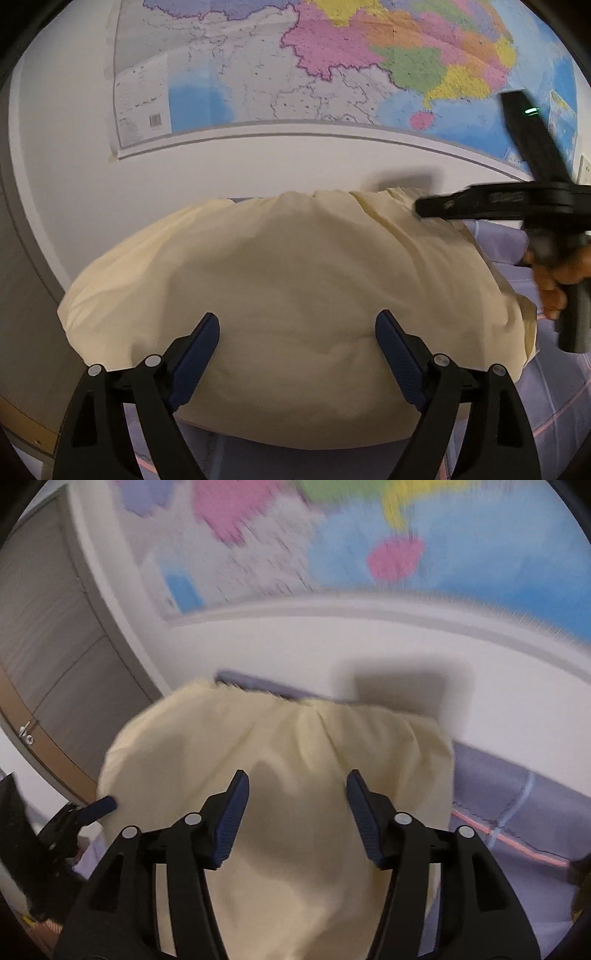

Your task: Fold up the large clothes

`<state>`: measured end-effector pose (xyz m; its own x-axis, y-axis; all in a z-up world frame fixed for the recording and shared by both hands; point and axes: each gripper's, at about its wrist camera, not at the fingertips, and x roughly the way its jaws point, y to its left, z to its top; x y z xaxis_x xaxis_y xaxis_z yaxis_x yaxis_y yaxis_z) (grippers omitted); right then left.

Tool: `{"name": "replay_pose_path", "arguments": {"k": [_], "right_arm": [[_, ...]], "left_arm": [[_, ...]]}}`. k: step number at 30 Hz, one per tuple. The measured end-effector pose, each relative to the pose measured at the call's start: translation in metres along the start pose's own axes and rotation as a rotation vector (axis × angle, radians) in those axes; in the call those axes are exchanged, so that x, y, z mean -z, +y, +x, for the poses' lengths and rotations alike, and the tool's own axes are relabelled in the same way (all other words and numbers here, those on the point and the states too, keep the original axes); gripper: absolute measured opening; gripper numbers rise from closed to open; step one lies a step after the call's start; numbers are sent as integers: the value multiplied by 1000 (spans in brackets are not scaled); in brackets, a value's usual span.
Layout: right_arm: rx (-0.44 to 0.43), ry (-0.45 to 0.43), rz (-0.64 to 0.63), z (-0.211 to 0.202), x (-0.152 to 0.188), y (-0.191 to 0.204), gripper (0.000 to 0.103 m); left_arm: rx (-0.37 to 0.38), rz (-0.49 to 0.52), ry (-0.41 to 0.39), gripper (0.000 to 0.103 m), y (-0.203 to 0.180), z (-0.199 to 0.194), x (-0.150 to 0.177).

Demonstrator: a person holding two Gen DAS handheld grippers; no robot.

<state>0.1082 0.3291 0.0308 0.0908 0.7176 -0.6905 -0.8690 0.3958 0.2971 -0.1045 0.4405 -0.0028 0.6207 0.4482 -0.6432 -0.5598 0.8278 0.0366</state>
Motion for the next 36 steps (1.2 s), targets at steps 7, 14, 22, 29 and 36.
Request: {"name": "replay_pose_path", "arguments": {"k": [7,14,22,29,36], "right_arm": [[-64,75,103,23,13,-26,55],[-75,-44,-66,-49,36,9,54],[-11,5,-231,-51,101,37,55],[-30,-63,-178,-75,110,34,55],[-24,-8,-206,-72,134,38,54]], "left_arm": [[-7,19,0,83,-6,0,1],[-2,29,-24,83,-11,-8,4],[49,12,-2,83,-24,-4,18],[34,-14,5,82,-27,-11,26],[25,-21,20,83,-33,-11,40]]}}
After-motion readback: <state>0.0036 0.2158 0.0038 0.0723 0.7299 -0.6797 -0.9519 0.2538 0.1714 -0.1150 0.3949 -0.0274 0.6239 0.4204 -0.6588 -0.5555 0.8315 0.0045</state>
